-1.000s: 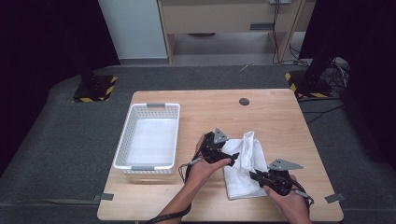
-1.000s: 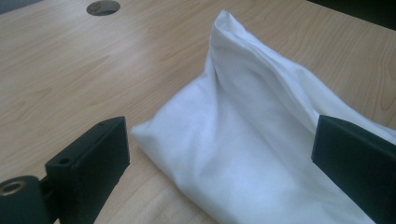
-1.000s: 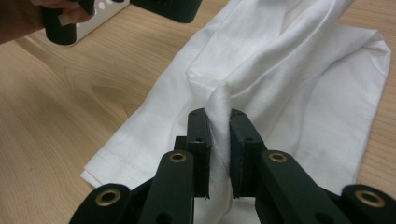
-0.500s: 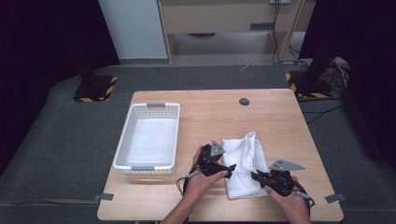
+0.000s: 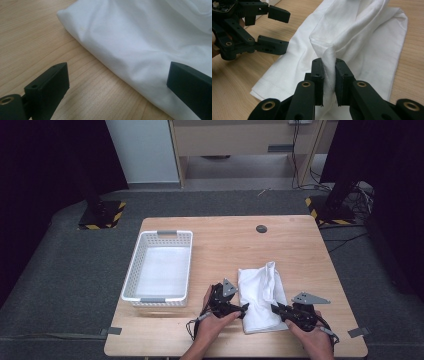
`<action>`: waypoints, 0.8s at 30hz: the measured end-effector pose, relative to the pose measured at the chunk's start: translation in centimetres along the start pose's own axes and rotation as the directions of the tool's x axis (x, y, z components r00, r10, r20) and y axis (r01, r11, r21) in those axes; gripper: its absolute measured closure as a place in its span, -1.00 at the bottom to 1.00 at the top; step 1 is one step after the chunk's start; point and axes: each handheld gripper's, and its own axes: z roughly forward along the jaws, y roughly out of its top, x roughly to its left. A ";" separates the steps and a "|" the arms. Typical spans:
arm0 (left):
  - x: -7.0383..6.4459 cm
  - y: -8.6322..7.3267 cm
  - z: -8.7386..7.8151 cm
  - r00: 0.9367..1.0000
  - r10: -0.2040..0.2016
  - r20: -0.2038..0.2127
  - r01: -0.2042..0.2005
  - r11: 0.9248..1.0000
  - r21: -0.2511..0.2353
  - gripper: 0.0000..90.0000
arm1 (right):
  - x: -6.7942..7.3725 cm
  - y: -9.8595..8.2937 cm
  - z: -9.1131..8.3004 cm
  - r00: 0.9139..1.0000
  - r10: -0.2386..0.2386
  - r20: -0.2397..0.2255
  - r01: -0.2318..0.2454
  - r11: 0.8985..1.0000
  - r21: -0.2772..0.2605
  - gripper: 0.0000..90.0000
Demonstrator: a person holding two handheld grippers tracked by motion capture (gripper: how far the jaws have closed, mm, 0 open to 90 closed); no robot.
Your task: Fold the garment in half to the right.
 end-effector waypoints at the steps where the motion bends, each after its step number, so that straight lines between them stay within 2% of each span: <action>1: -0.2 0.0 0.0 1.000 0.009 -0.002 -0.008 1.000 0.003 -0.91 | -0.1 -0.1 -0.1 1.000 0.004 0.002 -0.004 1.000 -0.002 0.76; 7: -1.1 0.0 0.0 0.999 0.054 -0.005 -0.054 0.998 0.018 -0.91 | -0.7 -0.8 -0.7 0.999 0.034 0.013 -0.034 0.999 -0.011 0.75; 14: -1.2 -0.2 0.1 0.998 0.065 -0.016 -0.064 0.997 0.030 -0.90 | -0.8 -1.3 -1.2 0.998 0.055 0.024 -0.054 0.998 -0.023 0.75; 20: -1.3 -0.4 0.2 0.997 0.072 -0.022 -0.071 0.997 0.043 -0.89 | -1.4 -1.5 -1.5 0.995 0.093 0.029 -0.092 0.995 -0.030 0.73; 24: -1.3 -0.6 0.5 0.997 0.070 -0.024 -0.068 0.996 0.054 -0.89 | -1.7 -1.8 -1.8 0.995 0.097 0.032 -0.096 0.995 -0.027 0.73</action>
